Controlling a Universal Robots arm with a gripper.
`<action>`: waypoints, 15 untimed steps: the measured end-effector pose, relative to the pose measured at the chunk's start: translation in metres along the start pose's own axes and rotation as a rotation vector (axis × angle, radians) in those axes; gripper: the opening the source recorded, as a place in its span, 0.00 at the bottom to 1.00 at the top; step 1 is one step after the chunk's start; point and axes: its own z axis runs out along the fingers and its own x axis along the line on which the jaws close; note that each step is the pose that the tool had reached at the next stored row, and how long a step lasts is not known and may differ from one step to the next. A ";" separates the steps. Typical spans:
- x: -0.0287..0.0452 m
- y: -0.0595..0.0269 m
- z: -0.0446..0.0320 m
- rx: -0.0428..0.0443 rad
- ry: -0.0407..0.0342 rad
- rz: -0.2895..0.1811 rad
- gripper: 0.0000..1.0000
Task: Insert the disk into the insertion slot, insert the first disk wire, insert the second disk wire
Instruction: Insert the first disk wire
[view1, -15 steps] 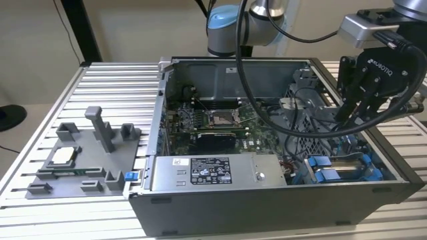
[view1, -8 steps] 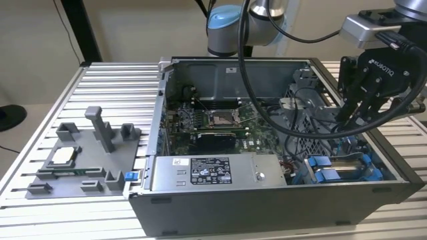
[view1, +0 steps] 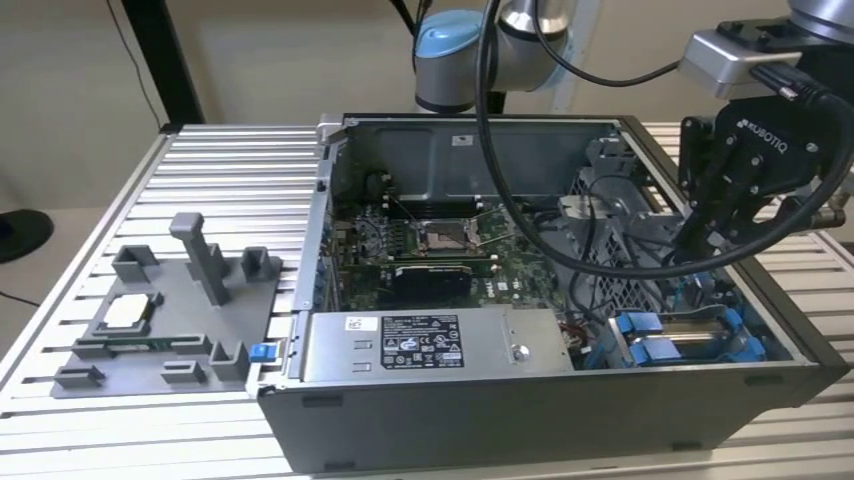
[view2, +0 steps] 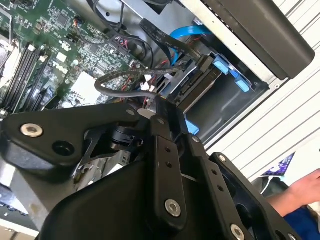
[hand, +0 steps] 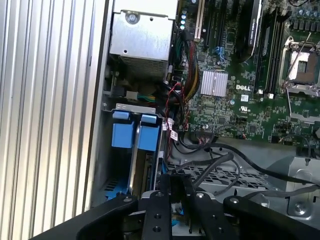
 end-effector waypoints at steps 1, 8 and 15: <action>0.0000 0.0000 0.0001 0.0000 -0.0001 0.000 0.00; 0.0000 0.0000 0.0002 0.0000 0.0000 0.000 0.00; 0.0039 -0.0006 0.0003 0.0001 -0.0006 0.000 0.00</action>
